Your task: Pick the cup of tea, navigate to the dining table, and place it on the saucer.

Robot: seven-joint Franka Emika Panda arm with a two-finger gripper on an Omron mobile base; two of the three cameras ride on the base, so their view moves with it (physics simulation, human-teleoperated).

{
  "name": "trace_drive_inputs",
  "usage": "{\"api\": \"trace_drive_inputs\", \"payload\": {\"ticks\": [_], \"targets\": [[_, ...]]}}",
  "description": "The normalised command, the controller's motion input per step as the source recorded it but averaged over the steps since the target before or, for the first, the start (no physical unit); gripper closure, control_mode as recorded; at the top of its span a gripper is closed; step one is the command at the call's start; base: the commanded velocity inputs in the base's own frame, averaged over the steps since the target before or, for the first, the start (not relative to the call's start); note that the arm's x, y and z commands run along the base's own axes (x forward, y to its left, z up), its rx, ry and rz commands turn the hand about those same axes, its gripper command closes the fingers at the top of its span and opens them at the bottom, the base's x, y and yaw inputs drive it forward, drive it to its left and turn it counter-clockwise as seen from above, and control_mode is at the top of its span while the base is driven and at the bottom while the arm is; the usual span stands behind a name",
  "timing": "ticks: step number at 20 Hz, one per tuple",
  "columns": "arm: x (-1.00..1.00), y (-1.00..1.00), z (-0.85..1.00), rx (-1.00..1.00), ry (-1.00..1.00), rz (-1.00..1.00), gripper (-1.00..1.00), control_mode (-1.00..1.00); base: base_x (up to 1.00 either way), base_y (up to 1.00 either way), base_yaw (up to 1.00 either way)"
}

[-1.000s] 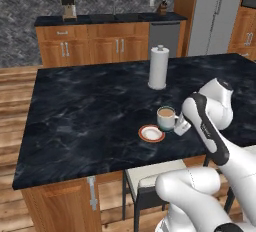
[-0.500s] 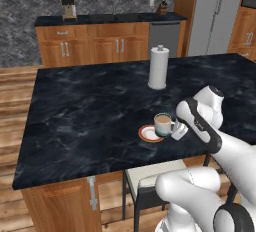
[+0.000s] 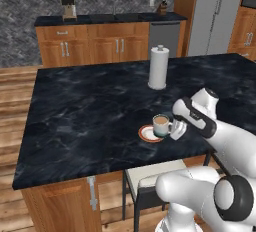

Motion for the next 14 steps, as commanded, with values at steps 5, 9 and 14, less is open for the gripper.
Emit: {"api": "trace_drive_inputs", "payload": {"ticks": [5, 9, 14], "targets": [[0.3, 0.0, -0.1, 0.0, 0.04, 0.0, 1.0, -1.0, 0.0, 0.0, 0.0], [0.2, 0.0, -0.19, 0.0, 0.06, 0.0, 1.0, -1.0, 0.0, 0.0, 0.0], [0.13, 0.0, -0.19, 0.0, 0.04, 0.0, 1.0, -1.0, 0.0, 0.0, 0.0]]}}
